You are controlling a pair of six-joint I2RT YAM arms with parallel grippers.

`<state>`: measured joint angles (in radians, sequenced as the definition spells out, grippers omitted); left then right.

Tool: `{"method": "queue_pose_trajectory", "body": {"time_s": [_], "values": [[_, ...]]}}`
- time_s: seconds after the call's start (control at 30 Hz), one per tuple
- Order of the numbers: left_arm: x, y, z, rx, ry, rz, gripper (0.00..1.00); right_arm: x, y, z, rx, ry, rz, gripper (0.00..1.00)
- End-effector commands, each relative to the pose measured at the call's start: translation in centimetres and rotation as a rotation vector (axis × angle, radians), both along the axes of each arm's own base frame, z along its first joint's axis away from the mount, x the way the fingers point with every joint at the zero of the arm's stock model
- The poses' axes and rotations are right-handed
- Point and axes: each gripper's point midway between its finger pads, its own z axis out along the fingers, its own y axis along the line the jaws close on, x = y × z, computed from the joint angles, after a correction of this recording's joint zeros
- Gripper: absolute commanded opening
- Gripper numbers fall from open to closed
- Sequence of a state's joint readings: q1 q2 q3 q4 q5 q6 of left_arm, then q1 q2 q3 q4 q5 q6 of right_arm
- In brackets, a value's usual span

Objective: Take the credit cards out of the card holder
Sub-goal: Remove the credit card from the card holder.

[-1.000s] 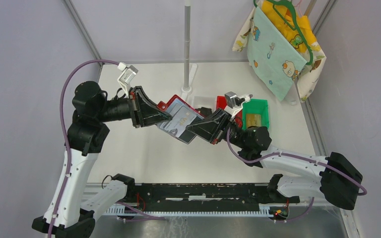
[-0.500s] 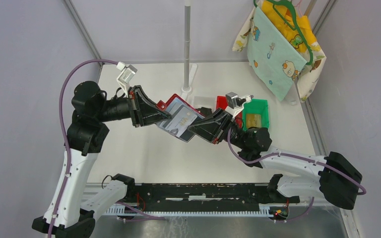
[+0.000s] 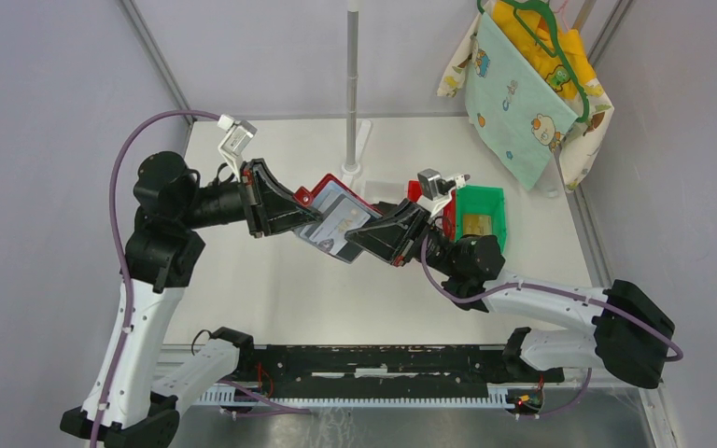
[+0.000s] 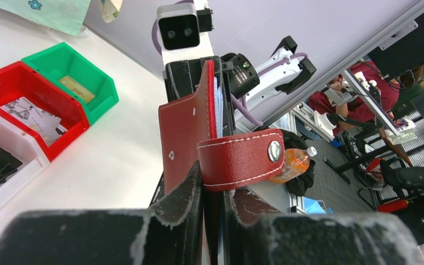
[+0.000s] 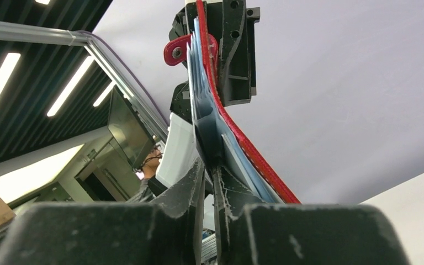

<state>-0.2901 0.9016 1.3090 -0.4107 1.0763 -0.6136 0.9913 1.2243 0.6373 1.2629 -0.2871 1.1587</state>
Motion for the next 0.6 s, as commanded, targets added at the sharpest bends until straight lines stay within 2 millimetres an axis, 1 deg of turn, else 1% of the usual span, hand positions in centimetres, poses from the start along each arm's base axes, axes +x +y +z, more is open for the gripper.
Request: {"method": "queue_pose_trajectory", "body": {"time_s": [0.0, 0.07, 0.13, 0.2, 0.33, 0.57], "values": [[-0.9, 0.2, 2.6, -0.039, -0.066, -0.011, 0.02, -1.0, -1.2, 3.0, 0.088, -0.051, 0.009, 0.09], [-1.0, 0.2, 2.6, -0.04, -0.068, -0.011, 0.02, -1.1, -1.5, 2.8, 0.086, -0.055, 0.004, 0.03], [-0.9, 0.2, 2.7, -0.039, -0.071, -0.01, 0.02, -1.2, -1.7, 2.3, 0.075, -0.054, -0.004, 0.0], [-0.8, 0.1, 2.7, -0.038, -0.073, -0.007, 0.02, -1.3, -2.0, 1.9, 0.061, -0.054, -0.016, 0.0], [-0.5, 0.2, 2.8, -0.031, -0.089, 0.011, 0.02, -0.9, -2.5, 1.1, 0.022, -0.048, -0.06, 0.0], [0.4, 0.6, 2.9, -0.004, -0.146, 0.076, 0.02, -0.5, -2.6, -0.1, -0.035, -0.032, -0.088, 0.0]]}}
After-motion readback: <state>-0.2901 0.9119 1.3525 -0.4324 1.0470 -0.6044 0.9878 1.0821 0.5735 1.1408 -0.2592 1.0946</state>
